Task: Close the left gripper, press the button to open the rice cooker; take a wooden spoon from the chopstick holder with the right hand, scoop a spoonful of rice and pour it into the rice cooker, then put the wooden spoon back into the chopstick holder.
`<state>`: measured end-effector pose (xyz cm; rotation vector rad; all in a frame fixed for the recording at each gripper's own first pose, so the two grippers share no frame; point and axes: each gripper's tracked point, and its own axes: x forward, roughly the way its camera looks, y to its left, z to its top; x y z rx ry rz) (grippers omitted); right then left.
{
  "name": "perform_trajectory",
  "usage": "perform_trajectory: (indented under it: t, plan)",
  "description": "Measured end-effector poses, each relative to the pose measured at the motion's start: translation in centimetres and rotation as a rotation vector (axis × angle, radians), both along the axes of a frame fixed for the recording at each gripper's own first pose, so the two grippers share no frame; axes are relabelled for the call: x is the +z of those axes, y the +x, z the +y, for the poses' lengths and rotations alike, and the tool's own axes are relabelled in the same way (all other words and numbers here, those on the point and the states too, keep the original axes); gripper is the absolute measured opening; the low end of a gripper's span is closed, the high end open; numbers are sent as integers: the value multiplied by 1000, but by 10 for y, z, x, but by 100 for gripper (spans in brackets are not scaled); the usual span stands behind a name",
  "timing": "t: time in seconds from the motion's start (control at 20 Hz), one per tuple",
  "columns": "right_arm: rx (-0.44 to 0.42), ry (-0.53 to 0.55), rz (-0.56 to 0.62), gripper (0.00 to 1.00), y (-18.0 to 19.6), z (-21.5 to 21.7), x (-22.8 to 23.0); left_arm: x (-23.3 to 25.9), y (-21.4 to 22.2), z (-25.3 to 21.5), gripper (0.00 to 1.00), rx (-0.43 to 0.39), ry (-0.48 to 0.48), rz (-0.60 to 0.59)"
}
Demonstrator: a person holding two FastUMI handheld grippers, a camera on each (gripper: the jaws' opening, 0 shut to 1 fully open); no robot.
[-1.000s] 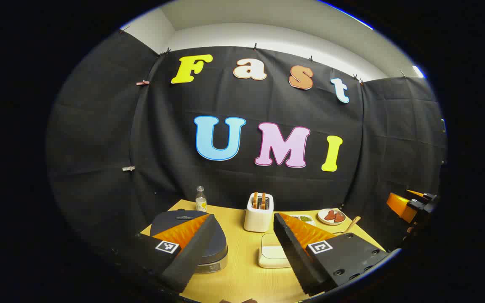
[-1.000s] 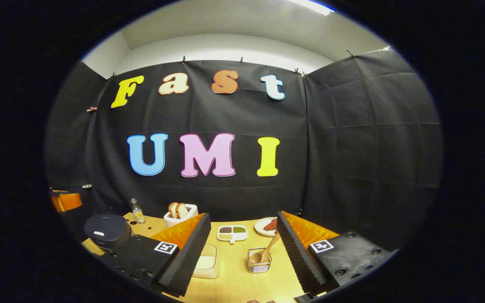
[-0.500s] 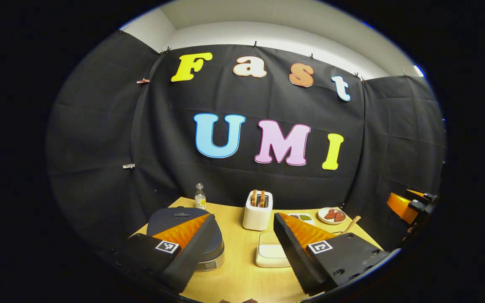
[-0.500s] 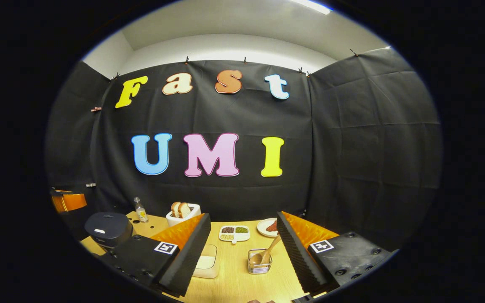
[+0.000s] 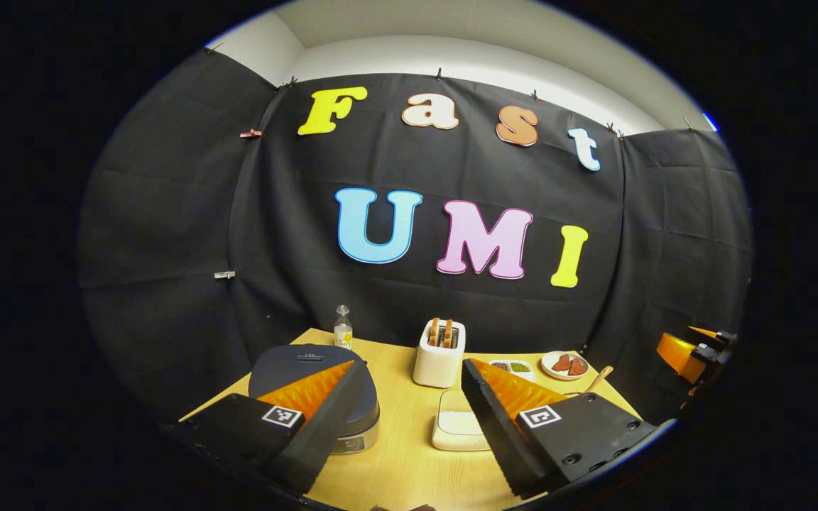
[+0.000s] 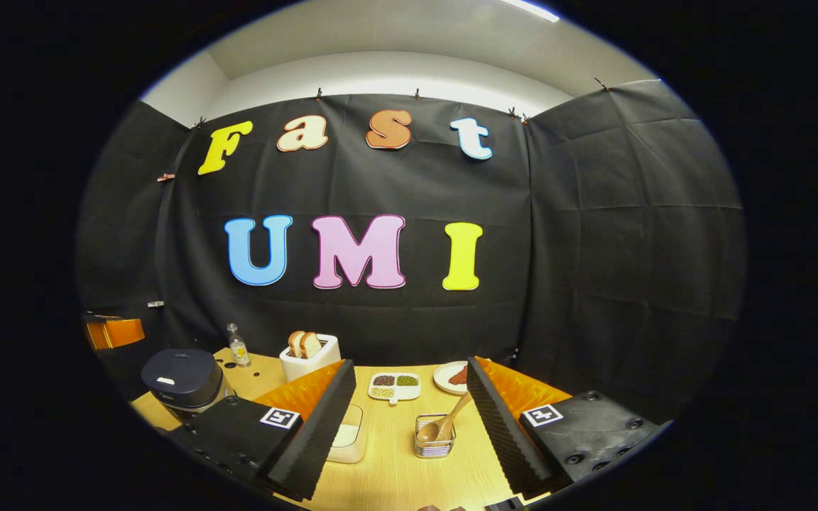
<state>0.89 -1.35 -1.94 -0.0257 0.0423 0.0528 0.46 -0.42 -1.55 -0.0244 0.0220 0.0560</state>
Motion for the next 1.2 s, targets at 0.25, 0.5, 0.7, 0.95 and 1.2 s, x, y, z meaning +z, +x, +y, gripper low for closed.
perform_trajectory:
  t: [0.25, 0.5, 0.7, 0.95, 1.2]
  plan:
    - [8, 9, 19, 98, 1, 3, -6, -4, 4, 26, 95, 68, -16, 32]
    - [10, 5, 35, 98, -1, 3, -12, 4, 18, 64, 95, 123, -13, 56]
    - [15, 18, 63, 98, -3, 6, -23, -2, 32, 94, 71, 138, -45, 112]
    - [28, 16, 97, 98, -7, 11, -34, -29, 49, 117, 29, 101, -63, 219]
    - [27, -4, 94, 98, -17, 15, -35, -57, 61, 137, 10, 77, -110, 290]
